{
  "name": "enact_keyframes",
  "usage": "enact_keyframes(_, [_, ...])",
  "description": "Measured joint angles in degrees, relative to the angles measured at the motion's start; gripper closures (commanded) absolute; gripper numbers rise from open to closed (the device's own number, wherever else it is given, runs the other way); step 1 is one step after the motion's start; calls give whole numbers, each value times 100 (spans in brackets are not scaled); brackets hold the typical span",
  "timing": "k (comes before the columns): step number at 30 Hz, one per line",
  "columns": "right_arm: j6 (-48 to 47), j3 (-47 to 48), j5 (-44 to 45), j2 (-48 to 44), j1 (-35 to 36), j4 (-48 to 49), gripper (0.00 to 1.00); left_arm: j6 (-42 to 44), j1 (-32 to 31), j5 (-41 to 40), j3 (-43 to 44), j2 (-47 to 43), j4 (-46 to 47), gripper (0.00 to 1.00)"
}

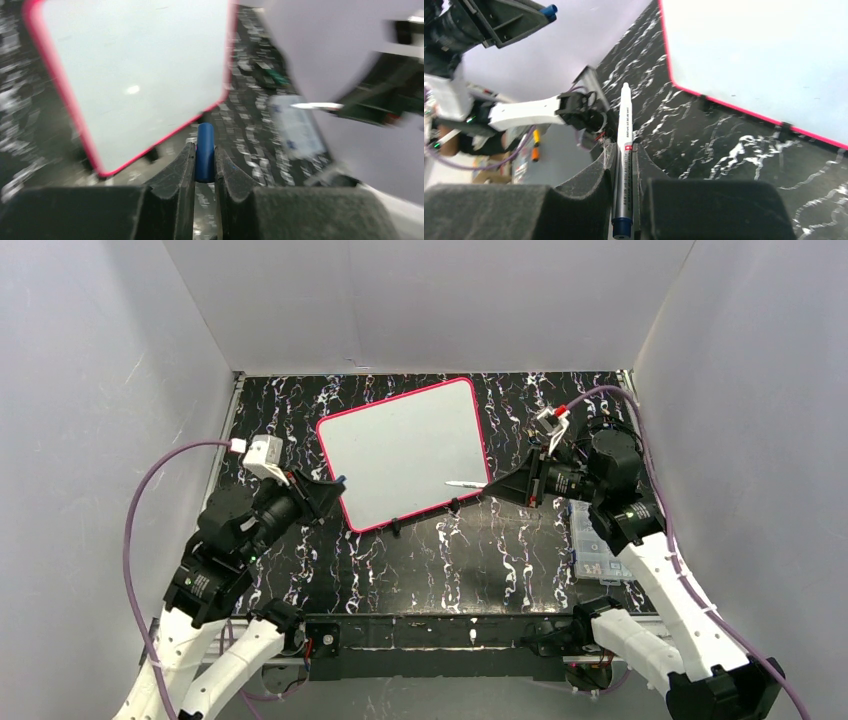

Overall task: Write a sentence on the whiteboard
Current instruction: Place the pen cap at the center of the board.

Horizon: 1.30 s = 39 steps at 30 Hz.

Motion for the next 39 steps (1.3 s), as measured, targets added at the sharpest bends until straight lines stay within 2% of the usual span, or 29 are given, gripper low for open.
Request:
enact_keyframes(3, [-144, -4, 564, -157, 0, -142, 99, 35, 46, -1189, -107, 116, -466, 100])
enact_keyframes(6, [-186, -22, 933, -330, -2, -114, 99, -83, 127, -2055, -658, 313, -592, 100])
enact_keyframes(11, [-302, -125, 1272, -529, 0, -9, 99, -323, 208, -2802, -1593, 850, -542, 100])
enact_keyframes(16, [-393, -326, 1353, -531, 0, 26, 99, -498, 243, -3329, -2192, 1294, -90, 100])
enact_keyframes(21, [-450, -470, 1351, -509, -2, 96, 99, -540, 570, -3353, -2317, 1858, 476, 100])
enact_keyframes(27, [-520, -509, 1351, -363, 0, 114, 99, -599, 1161, -2767, -2321, 2671, 946, 100])
enact_keyframes(31, [-592, -522, 1351, -358, 0, 157, 99, -627, 1318, -2527, -2400, 2916, 1110, 96])
enact_keyframes(35, [-601, -590, 1351, -319, 0, 177, 99, -693, 1390, -2332, -2583, 3045, 1279, 89])
enact_keyframes(39, [-603, -590, 1353, -256, 0, 186, 99, -804, 1517, -2197, -2841, 3093, 1377, 71])
